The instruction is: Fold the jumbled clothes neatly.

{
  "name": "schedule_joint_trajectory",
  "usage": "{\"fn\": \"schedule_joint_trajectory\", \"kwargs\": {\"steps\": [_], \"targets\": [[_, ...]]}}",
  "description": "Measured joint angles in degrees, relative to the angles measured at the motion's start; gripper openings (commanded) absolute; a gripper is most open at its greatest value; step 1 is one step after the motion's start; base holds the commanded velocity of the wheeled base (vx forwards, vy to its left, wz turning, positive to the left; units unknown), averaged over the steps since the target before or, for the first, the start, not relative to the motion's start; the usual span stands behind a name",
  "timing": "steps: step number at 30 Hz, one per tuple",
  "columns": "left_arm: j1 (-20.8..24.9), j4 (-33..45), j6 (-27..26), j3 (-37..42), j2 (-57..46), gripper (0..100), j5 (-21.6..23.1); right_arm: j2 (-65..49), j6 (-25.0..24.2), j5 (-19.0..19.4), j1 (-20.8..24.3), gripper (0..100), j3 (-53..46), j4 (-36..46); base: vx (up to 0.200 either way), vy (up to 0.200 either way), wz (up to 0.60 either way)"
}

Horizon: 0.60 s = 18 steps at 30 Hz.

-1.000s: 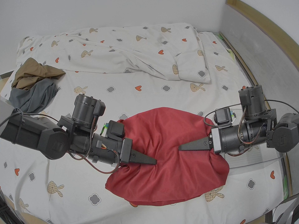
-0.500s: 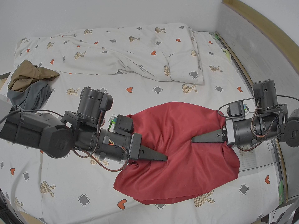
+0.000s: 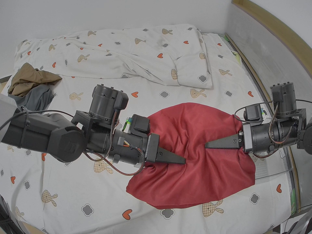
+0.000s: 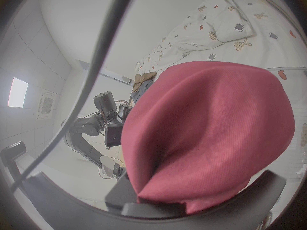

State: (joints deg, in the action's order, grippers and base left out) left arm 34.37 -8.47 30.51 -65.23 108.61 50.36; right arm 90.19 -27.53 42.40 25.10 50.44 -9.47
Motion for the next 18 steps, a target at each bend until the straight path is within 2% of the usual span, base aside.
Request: {"fn": "schedule_joint_trajectory", "kwargs": {"steps": [3, 6, 18], "targets": [[0.2, 0.0, 0.2, -0.4, 0.3, 0, 0.0, -0.3, 0.0, 0.0, -0.1, 0, -0.2, 0.1, 0.0, 0.0, 0.0], [0.5, 0.0, 0.7, -0.6, 0.6, 0, 0.0, -0.5, 0.0, 0.0, -0.1, 0, -0.2, 0.4, 0.0, -0.2, 0.0], [1.5, -0.1, 0.8, -2.4, 1.1, 0, 0.0, -2.0, -0.1, 0.0, -0.8, 0, -0.1, 0.5, 0.0, 0.0, 0.0]]}}
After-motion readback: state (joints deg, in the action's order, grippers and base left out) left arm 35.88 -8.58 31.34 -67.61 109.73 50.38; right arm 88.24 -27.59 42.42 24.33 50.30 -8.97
